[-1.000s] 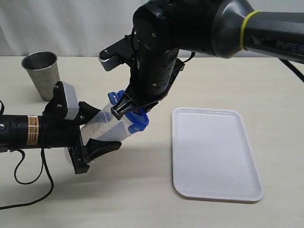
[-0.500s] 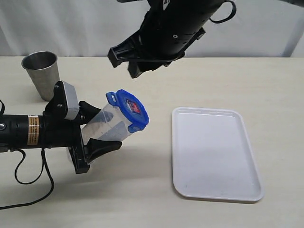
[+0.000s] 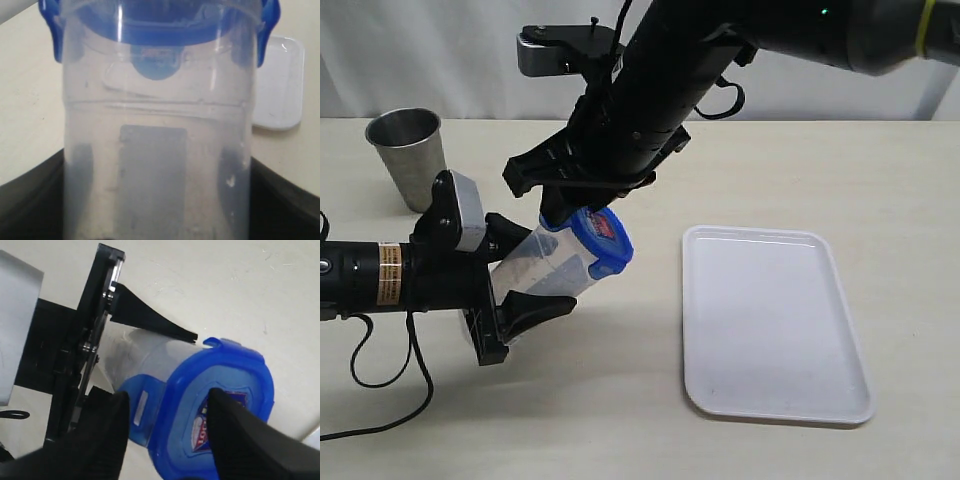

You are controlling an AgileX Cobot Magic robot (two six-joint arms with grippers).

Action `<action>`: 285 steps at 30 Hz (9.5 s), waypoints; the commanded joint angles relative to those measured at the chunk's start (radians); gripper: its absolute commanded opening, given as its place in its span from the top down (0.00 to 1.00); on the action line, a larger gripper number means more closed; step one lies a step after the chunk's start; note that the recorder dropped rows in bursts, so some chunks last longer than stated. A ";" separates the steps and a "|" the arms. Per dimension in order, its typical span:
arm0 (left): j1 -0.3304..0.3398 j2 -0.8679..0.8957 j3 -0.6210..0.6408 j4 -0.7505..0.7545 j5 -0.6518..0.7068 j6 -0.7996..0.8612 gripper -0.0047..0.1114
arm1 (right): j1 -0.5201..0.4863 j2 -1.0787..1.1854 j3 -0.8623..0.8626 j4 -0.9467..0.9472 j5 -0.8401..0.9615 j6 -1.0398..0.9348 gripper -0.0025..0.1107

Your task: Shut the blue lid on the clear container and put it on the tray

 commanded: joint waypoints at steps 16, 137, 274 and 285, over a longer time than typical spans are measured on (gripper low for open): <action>-0.007 -0.010 -0.004 -0.025 -0.063 0.005 0.96 | 0.059 0.101 0.001 -0.027 0.051 -0.066 0.64; -0.885 0.240 -0.572 0.551 1.732 -0.156 0.96 | 0.158 -1.378 0.812 -0.386 -0.463 0.009 0.94; -0.463 0.632 -0.852 -0.211 -0.254 -0.286 0.96 | -0.249 -0.422 0.529 -0.400 -0.121 0.074 0.94; -0.465 0.632 -0.852 -0.189 -0.244 -0.286 0.96 | -0.249 -0.343 0.529 -0.438 -0.106 0.111 0.94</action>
